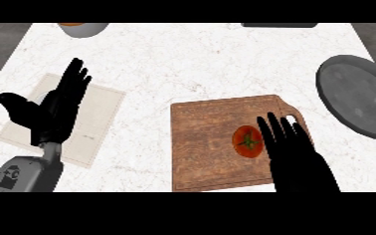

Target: Pick the tomato from the cutting board and place it in the pan

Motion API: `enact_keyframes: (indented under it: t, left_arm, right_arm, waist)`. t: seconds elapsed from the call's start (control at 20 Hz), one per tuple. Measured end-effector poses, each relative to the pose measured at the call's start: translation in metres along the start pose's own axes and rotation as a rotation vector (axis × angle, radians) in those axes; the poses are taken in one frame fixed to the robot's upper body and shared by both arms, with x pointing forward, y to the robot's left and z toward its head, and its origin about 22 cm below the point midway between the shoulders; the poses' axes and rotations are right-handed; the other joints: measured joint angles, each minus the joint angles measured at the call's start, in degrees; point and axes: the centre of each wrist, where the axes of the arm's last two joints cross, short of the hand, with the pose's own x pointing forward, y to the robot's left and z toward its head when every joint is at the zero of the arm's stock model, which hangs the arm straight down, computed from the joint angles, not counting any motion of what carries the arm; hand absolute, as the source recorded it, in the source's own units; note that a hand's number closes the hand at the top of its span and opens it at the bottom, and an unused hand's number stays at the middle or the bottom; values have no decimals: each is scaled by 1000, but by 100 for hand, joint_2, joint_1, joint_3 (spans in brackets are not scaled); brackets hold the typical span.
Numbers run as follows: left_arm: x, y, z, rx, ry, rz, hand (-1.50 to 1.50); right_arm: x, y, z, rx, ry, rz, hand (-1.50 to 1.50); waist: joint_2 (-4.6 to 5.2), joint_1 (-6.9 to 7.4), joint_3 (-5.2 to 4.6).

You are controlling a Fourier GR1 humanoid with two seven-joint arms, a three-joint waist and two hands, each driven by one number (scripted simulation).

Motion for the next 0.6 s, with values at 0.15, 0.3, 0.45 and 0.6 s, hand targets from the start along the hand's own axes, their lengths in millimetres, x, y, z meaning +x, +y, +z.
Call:
enact_keyframes:
  t: [0.15,0.3,0.45,0.6]
  left_arm:
    - [0,2,2,-3,1,0,0]
    - [-2,2,3,-4,1,-2,0]
    - [0,2,2,-3,-1,0,0]
    - [4,4,1,5,-5,0,0]
  right_arm:
    - [14,2,-1,-5,4,27,-150]
    - [31,1,-7,-17,-2,36,-150]
    - [45,2,-11,-9,-2,46,-150]
    - [56,7,-19,15,24,64,-150]
  waist:
    - [-6,-13,2]
    - [-4,-20,6]
    - [-3,-35,9]
    - [-3,-36,11]
